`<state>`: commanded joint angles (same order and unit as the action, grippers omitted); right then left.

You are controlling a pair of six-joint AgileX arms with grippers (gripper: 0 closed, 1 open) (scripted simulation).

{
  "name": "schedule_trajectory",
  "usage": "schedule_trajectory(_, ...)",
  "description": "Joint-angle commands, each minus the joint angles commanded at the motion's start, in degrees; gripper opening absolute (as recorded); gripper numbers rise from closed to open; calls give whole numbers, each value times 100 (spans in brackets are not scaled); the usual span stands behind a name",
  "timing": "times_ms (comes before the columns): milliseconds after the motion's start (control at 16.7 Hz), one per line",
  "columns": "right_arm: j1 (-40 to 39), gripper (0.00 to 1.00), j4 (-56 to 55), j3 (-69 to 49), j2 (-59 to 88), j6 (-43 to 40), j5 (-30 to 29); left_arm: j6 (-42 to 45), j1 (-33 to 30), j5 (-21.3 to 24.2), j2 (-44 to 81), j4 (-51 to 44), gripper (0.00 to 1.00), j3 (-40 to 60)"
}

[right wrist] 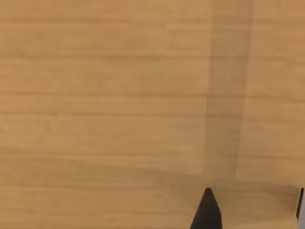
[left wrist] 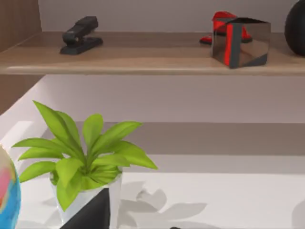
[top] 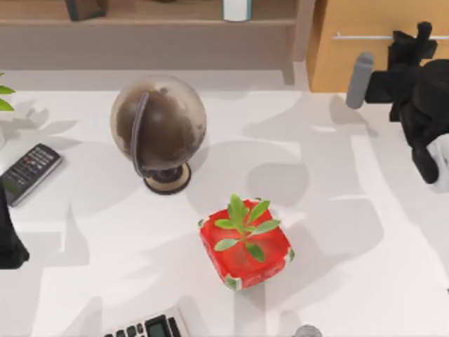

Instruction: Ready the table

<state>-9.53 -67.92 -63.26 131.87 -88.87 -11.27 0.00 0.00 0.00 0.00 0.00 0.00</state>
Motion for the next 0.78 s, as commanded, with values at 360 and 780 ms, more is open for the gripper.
schedule_trajectory(360, 0, 100, 0, 0, 0, 0, 0, 0, 0, 0, 0, 0, 100, 0)
schedule_trajectory(780, -45, 100, 55, 210, 51, 49, -6, 0, 0, 0, 0, 0, 100, 0)
